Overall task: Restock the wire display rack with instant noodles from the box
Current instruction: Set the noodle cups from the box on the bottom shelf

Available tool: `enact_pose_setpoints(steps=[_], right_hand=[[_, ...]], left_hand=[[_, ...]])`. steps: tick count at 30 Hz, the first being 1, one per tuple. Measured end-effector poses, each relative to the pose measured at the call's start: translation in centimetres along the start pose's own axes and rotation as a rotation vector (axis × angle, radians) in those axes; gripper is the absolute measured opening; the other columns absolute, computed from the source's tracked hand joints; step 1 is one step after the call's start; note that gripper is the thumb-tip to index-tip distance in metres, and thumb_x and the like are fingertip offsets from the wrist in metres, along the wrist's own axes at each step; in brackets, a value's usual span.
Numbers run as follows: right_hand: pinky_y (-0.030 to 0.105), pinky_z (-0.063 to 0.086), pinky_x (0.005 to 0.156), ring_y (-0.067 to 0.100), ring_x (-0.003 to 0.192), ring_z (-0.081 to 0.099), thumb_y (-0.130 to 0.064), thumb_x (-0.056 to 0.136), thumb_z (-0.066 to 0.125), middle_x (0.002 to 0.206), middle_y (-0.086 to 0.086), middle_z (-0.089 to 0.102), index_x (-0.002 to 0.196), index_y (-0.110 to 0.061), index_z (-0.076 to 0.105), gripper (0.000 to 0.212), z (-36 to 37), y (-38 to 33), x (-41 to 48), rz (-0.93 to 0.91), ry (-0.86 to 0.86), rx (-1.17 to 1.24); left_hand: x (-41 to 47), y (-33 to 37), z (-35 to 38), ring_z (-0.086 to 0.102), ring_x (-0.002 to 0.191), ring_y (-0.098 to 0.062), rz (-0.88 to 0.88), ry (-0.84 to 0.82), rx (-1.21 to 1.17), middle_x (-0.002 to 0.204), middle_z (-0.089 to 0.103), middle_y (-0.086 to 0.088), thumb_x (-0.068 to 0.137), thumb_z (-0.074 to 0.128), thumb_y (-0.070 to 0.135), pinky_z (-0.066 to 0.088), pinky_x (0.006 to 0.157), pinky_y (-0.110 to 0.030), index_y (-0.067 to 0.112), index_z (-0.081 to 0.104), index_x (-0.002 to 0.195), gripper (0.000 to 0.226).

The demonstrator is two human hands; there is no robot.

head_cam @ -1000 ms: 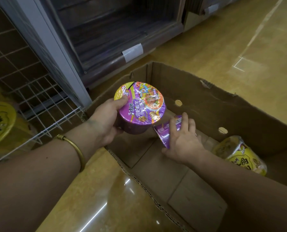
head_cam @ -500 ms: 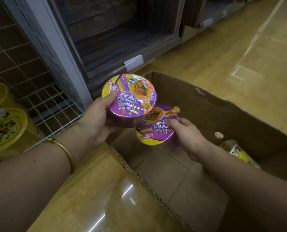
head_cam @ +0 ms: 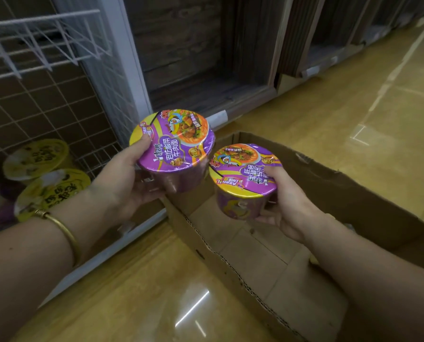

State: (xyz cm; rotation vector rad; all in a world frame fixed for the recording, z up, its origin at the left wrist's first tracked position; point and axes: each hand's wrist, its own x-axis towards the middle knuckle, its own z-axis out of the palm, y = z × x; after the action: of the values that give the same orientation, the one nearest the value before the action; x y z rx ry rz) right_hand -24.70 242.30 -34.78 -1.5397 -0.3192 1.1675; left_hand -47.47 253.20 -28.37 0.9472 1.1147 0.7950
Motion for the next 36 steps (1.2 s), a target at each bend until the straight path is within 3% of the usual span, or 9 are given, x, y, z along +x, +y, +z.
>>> enact_pose_setpoints(steps=[6,12,16,25,32,36], right_hand=[[0.056,0.053,0.092,0.028,0.103,0.068,-0.052,0.09,0.057,0.103,0.003,0.075,0.112,-0.03,0.063,0.032,1.9,-2.0,-2.2,-0.076,-0.036,-0.015],[0.058,0.055,0.088,0.031,0.102,0.07,-0.053,0.091,0.056,0.106,0.006,0.075,0.109,-0.028,0.062,0.031,4.5,-3.7,-4.3,-0.124,-0.093,-0.009],[0.053,0.058,0.081,0.03,0.101,0.069,-0.051,0.093,0.055,0.108,0.007,0.073,0.111,-0.025,0.061,0.032,7.8,-4.2,-5.9,-0.123,-0.159,-0.02],[0.057,0.055,0.088,0.03,0.1,0.07,-0.055,0.091,0.057,0.111,0.005,0.073,0.12,-0.027,0.06,0.04,17.6,-2.3,-8.3,-0.087,-0.302,-0.114],[0.06,0.056,0.085,0.028,0.096,0.069,-0.055,0.092,0.053,0.107,0.006,0.071,0.111,-0.029,0.06,0.033,26.0,0.2,-10.7,-0.026,-0.418,-0.165],[0.059,0.055,0.087,0.028,0.099,0.068,-0.056,0.094,0.05,0.108,0.003,0.07,0.108,-0.032,0.059,0.03,30.2,1.9,-12.0,0.018,-0.484,-0.192]], left_hand=[[-1.8,1.3,-2.2,0.07,0.096,-0.025,0.021,0.034,-0.005,0.085,0.077,-0.001,0.09,0.062,0.045,0.053,0.09,-0.05,0.02,0.067,0.105,0.03],[-3.8,2.7,-5.8,0.07,0.097,-0.03,0.031,0.122,-0.027,0.101,0.073,-0.009,0.088,0.065,0.047,0.058,0.08,-0.051,0.019,0.067,0.109,0.035],[-5.5,3.1,-9.4,0.069,0.096,-0.031,0.025,0.191,-0.036,0.101,0.073,-0.01,0.088,0.065,0.046,0.056,0.085,-0.053,0.02,0.067,0.104,0.031],[-8.7,3.2,-18.8,0.068,0.1,-0.033,0.047,0.322,-0.084,0.106,0.074,-0.009,0.087,0.063,0.051,0.054,0.089,-0.052,0.021,0.069,0.109,0.037],[-11.6,2.7,-27.2,0.064,0.106,-0.037,0.057,0.471,-0.217,0.118,0.069,-0.011,0.084,0.064,0.057,0.051,0.093,-0.052,0.028,0.065,0.12,0.047],[-13.2,1.5,-31.4,0.063,0.108,-0.036,0.042,0.581,-0.277,0.119,0.067,-0.013,0.082,0.066,0.057,0.051,0.093,-0.052,0.022,0.062,0.124,0.056]])
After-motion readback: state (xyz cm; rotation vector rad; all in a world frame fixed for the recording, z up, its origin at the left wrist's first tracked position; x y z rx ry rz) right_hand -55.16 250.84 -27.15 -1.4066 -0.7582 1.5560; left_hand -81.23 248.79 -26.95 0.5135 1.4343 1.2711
